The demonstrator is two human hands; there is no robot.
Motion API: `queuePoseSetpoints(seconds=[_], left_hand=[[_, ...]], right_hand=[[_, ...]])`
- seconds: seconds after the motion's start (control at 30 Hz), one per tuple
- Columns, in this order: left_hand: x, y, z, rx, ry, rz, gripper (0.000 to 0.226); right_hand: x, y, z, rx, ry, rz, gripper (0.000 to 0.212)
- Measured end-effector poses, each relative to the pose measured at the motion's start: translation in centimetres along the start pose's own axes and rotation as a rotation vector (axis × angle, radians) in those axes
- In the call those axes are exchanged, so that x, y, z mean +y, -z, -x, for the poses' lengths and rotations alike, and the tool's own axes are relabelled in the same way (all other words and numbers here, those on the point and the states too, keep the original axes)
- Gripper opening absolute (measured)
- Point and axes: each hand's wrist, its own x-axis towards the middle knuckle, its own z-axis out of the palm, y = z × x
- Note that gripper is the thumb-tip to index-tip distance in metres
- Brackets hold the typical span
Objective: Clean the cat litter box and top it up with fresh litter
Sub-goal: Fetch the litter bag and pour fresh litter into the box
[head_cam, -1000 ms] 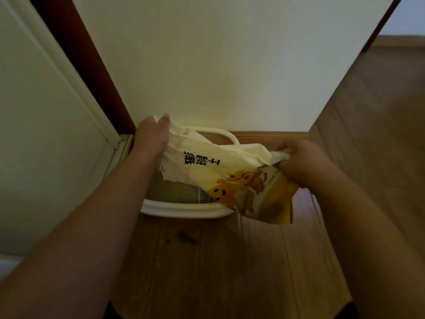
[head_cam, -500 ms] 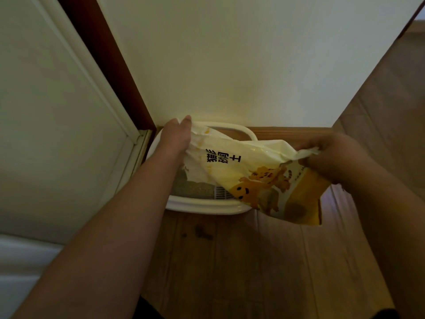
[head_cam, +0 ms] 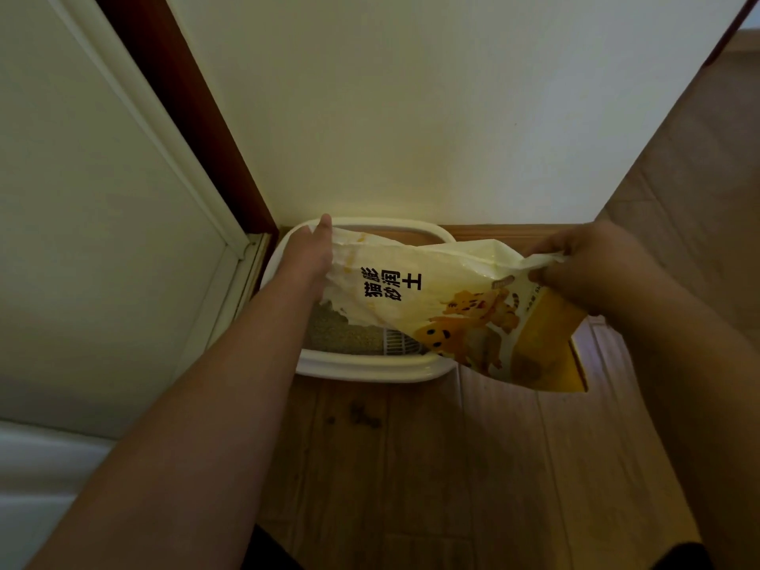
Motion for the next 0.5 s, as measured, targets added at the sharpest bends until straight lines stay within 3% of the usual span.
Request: queuePoseSetpoints(seconds=[0.1,0.3,0.5], left_hand=[[-1.3,0.0,-2.2,-0.001,0.01,0.0,0.106],[-1.9,0.3,-2.7,-0.007,-0.004,0.007,0.103],[-3.6,0.5,-5.7,0.0,0.021,-0.012,0.116]], right_hand=[[-0.2,0.0,0.1,-0.003,0.016,0.019,0.026],[-0.6,0.1,0.0,0.006,0.012,0.025,0.028],[-0.8,0.0,0.0,0.004,0.005,0.012,0.027]])
